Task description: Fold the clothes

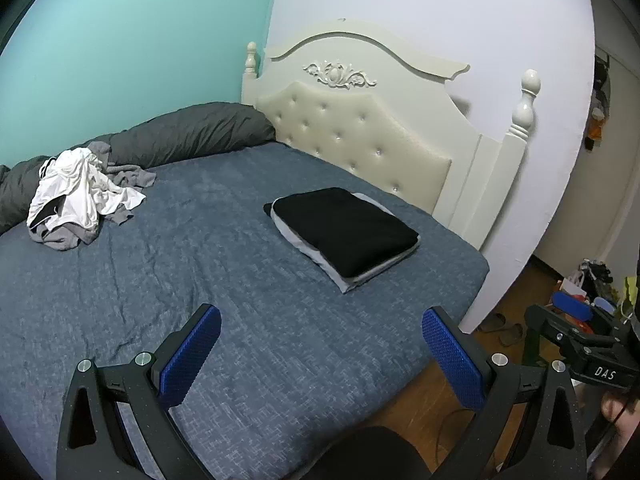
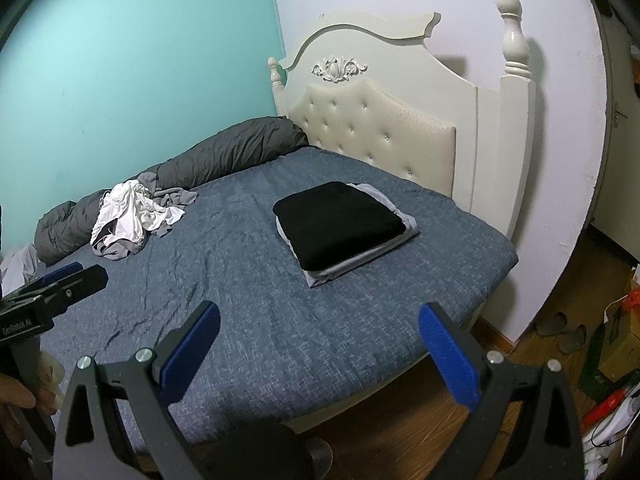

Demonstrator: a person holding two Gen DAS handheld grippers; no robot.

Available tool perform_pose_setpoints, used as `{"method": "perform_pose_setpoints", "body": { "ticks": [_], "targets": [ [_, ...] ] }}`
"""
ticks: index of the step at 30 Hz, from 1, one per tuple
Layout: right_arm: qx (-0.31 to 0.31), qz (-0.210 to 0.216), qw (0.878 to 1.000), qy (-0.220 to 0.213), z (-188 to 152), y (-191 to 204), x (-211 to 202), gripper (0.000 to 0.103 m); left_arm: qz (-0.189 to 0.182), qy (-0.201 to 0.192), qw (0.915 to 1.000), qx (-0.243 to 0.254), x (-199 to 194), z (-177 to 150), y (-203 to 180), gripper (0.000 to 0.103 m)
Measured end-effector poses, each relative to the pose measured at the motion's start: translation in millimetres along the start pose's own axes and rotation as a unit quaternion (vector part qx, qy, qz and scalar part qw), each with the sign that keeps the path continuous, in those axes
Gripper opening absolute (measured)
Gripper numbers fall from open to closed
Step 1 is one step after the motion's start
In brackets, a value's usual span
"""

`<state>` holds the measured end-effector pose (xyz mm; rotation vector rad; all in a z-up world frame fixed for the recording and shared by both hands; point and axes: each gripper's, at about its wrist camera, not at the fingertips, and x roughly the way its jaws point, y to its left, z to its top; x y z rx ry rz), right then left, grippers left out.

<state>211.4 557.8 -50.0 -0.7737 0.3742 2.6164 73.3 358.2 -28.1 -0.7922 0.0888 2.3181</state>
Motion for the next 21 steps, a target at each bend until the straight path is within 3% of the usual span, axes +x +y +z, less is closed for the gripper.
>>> {"method": "perform_pose_setpoints", "body": {
  "ticks": [21],
  "targets": [
    [0.002,0.002,1.0,0.002,-2.4,2.9,2.1,0.1,-0.004,0.002,1.0,0.008,1.2,-4.3,-2.0,0.103]
  ]
}}
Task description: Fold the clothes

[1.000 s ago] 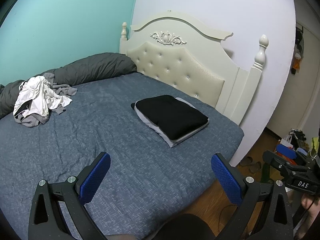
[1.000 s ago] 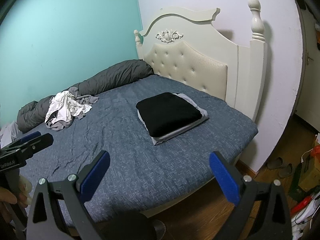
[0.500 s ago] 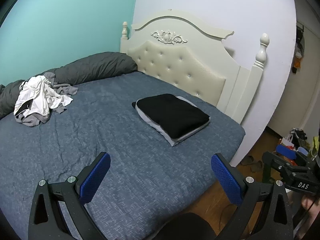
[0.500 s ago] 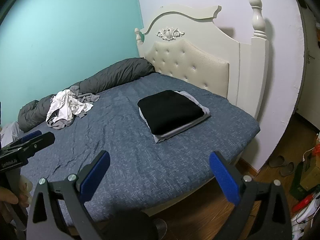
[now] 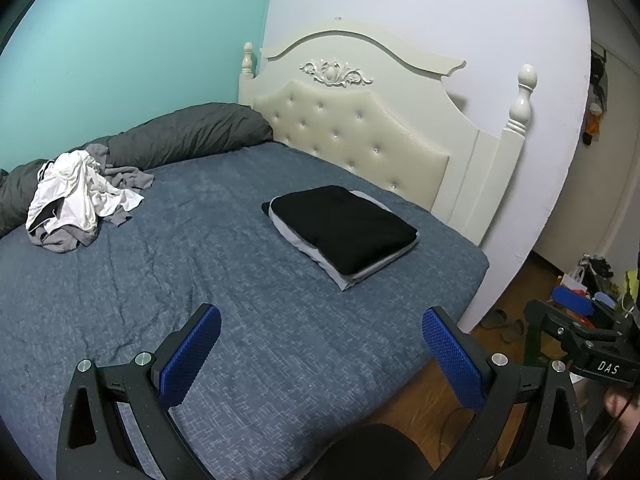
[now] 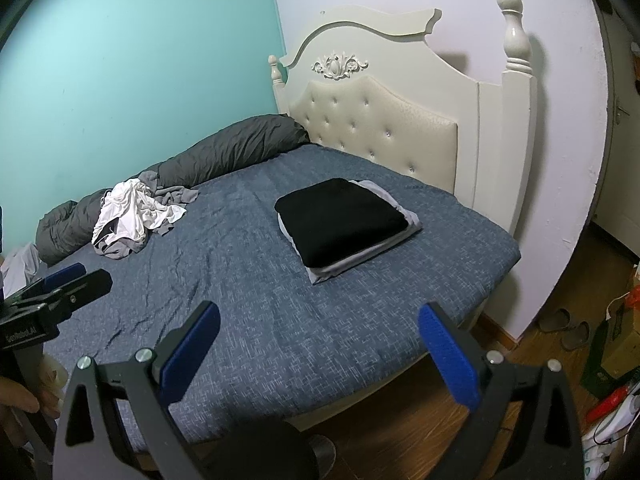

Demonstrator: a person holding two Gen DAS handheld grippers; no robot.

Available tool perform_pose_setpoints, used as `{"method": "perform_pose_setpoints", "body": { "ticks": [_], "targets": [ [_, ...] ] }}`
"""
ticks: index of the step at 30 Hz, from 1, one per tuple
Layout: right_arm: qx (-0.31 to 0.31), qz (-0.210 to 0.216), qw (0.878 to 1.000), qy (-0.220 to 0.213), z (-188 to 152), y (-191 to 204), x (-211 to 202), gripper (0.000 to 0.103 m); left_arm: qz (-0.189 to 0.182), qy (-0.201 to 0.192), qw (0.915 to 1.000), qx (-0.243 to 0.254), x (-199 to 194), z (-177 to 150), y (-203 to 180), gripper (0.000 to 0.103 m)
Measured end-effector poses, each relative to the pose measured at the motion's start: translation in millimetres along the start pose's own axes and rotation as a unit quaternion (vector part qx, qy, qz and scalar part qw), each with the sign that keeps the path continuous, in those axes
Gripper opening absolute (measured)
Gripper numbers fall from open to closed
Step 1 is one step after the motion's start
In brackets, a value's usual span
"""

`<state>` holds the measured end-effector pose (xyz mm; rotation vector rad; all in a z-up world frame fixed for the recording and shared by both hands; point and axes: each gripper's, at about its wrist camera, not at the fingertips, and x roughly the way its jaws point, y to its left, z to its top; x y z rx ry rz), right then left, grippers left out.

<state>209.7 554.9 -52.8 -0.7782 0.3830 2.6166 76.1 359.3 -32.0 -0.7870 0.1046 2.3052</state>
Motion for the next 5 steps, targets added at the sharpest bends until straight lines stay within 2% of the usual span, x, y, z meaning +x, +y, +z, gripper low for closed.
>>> {"method": "perform_pose_setpoints", "body": {
  "ticks": [5],
  "targets": [
    [0.0,-0.002,1.0,-0.003,-0.1,-0.7,-1.2,0.1,-0.002,0.001,1.0,0.001,-1.1,-0.6,-0.1,0.103]
  ]
}}
